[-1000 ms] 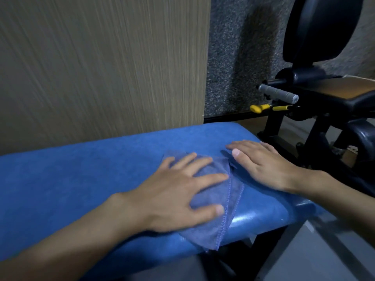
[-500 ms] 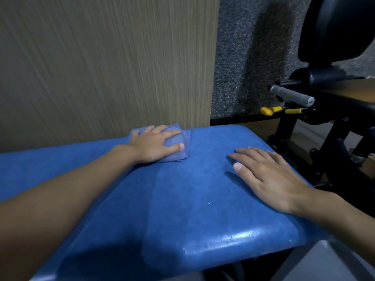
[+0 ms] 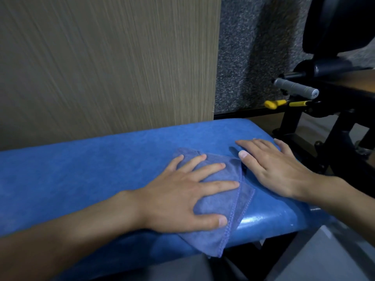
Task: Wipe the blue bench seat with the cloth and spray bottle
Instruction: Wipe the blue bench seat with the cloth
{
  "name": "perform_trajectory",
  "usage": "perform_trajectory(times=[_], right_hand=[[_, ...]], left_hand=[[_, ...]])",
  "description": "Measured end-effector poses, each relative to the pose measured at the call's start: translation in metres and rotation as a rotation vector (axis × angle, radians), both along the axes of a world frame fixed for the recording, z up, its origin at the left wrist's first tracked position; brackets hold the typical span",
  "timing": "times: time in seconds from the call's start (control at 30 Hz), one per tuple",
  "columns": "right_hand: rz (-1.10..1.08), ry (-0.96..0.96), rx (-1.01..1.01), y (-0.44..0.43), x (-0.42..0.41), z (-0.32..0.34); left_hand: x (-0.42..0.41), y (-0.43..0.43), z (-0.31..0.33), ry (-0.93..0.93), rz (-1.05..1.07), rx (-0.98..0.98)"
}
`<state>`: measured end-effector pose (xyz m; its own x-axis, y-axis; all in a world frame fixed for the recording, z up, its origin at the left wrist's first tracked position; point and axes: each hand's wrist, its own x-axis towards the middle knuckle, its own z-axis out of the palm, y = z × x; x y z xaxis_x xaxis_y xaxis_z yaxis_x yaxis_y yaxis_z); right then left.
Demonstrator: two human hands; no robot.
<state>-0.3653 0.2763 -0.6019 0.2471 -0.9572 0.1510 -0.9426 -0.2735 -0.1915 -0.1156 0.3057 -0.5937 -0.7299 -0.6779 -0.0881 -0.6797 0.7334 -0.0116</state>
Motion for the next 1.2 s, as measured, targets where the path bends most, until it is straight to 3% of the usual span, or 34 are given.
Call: perform_trajectory(times=[0.43,0.57,0.77,0.87,0.93,1.07,1.2], right_hand=[[0.045,0.133,0.066,0.009,0.033,-0.002],[0.031,0.105,0.046,0.008,0.034,-0.003],[-0.029,-0.167,-0.021,0.011,0.031,0.000],[-0.032,-0.210,-0.066,0.015,0.036,0.005],[-0.043,-0.194,-0.062,0.020,0.041,0.004],[-0.005,0.079,0.028,0.019,0.045,-0.007],[-0.003,0.063,0.002,0.017,0.044,-0.008]], left_hand=[[0.081,-0.166,-0.009,0.090,0.587,-0.099],[0.062,-0.128,-0.009,0.081,0.494,-0.036],[0.022,-0.003,-0.006,0.032,-0.010,-0.047],[0.023,0.011,-0.007,0.068,-0.092,-0.039],[0.028,-0.005,-0.007,0.083,-0.029,-0.038],[0.045,-0.067,-0.006,0.115,0.186,-0.014],[0.083,-0.142,-0.006,0.122,0.491,-0.085]])
